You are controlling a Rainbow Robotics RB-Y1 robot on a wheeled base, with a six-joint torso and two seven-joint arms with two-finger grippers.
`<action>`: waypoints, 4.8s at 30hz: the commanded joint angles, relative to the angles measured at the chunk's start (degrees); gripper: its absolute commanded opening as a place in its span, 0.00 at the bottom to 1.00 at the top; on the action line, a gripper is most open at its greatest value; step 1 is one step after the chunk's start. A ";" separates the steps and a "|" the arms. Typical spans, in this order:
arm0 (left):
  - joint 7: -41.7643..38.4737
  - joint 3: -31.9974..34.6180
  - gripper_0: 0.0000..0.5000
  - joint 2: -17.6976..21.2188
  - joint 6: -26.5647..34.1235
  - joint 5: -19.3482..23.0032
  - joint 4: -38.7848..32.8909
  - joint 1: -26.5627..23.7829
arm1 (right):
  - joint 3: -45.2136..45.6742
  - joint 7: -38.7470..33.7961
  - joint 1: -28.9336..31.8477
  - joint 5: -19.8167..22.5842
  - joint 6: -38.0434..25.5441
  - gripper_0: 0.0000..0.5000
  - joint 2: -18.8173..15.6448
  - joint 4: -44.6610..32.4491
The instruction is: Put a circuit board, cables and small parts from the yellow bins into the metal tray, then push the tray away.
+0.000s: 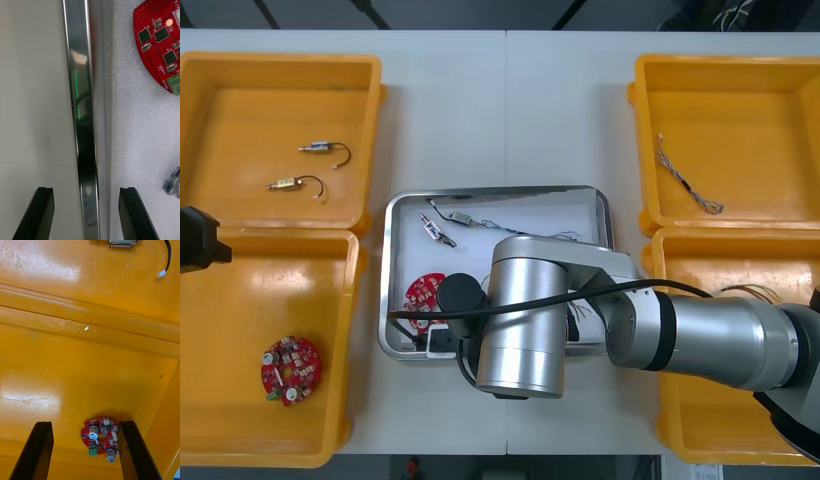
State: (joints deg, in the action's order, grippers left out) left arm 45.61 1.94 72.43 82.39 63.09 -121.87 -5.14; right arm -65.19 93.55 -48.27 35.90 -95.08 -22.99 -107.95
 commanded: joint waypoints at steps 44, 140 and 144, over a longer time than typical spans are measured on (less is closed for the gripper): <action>3.52 -0.44 1.00 2.81 -0.56 -0.25 -1.18 0.48 | -1.35 2.34 -6.67 -3.73 5.26 0.00 -3.03 -1.03; 3.52 -0.44 1.00 2.81 -0.56 -0.25 -1.18 0.48 | 0.76 16.49 -28.90 4.27 48.15 1.00 -3.38 41.60; 3.52 -0.44 1.00 2.81 -0.56 -0.25 -1.18 0.48 | 4.19 16.49 -28.81 4.27 42.70 1.00 -4.35 37.99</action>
State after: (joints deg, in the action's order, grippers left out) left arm 45.61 1.87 72.43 82.35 63.09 -121.90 -5.14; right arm -65.38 110.24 -74.08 39.71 -49.27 -26.66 -66.20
